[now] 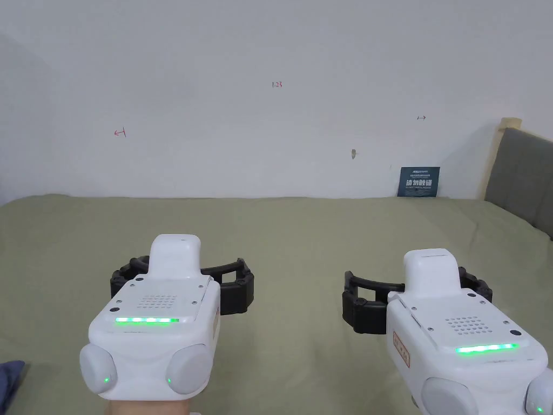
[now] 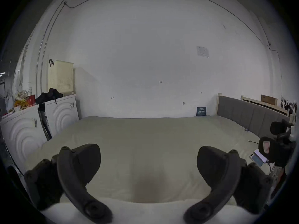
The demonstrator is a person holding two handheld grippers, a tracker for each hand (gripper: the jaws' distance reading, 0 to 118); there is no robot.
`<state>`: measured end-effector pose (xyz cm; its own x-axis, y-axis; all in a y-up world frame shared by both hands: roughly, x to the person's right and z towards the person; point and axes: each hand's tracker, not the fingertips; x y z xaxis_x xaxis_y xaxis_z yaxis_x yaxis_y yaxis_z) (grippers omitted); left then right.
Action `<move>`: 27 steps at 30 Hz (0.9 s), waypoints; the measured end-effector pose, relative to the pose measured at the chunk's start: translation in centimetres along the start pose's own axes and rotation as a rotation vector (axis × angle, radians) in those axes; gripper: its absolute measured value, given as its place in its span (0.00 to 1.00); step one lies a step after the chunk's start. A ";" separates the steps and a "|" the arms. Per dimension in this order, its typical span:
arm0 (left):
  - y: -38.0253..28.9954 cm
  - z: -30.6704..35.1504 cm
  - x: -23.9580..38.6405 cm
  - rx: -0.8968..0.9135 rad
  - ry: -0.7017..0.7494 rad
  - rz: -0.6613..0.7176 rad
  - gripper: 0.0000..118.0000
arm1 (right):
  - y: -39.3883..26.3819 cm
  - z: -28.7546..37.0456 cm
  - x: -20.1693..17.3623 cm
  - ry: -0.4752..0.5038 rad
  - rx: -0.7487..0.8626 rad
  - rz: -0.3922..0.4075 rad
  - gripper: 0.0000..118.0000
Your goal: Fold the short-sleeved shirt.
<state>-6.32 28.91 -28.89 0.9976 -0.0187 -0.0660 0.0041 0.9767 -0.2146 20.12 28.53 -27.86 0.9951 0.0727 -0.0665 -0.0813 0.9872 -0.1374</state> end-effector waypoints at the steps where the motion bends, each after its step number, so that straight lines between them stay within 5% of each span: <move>1: -0.1 0.0 0.1 0.005 0.006 0.000 1.00 | 0.1 -0.1 0.1 0.001 -0.004 -0.001 1.00; 7: 0.6 0.2 -0.3 0.017 -0.005 -0.005 1.00 | 0.3 -0.1 -0.1 0.024 -0.009 -0.005 1.00; 17: 2.3 -0.1 -0.4 -0.227 -0.168 0.168 1.00 | 0.0 -0.2 0.1 0.017 -0.039 -0.020 1.00; 27: 2.8 0.6 1.4 -0.153 0.019 0.002 1.00 | 0.2 0.3 0.5 0.022 -0.047 -0.043 1.00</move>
<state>-4.87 31.69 -29.03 0.9961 -0.0228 -0.0849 -0.0094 0.9327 -0.3605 20.67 28.79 -27.60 0.9963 0.0271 -0.0815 -0.0420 0.9816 -0.1865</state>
